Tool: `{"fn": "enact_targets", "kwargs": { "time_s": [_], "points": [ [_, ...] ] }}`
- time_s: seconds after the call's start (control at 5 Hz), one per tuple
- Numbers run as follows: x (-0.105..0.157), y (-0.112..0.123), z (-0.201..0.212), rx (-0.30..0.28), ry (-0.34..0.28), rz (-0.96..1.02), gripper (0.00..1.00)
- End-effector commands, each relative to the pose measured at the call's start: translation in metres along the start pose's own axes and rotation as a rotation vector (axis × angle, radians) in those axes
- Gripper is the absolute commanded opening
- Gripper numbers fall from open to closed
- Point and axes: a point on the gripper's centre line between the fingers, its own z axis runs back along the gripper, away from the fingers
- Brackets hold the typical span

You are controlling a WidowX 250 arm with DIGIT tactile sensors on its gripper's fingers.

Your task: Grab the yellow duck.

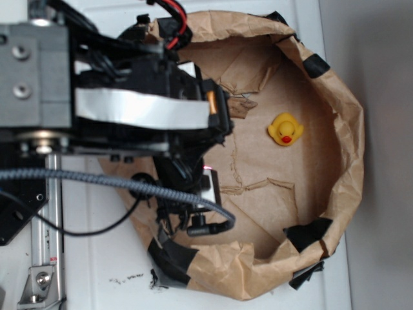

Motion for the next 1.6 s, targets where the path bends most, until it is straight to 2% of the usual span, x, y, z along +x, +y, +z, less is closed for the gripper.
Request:
{"fn": "enact_targets", "kwargs": {
  "time_s": [0.0, 0.2, 0.4, 0.6, 0.8, 1.0, 1.4],
  "points": [
    [0.019, 0.016, -0.033, 0.095, 0.008, 0.097, 1.00],
    [0.034, 0.031, -0.064, 0.131, 0.000, 0.158, 1.00],
    [0.037, 0.035, -0.082, 0.188, -0.006, 0.202, 1.00],
    [0.037, 0.042, -0.082, 0.202, -0.086, 0.289, 1.00],
    [0.041, 0.046, -0.080, 0.174, -0.170, 0.392, 1.00],
    [0.047, 0.047, -0.085, 0.191, -0.198, 0.455, 1.00],
    [0.058, 0.049, -0.109, 0.206, -0.154, 0.461, 1.00]
  ]
}}
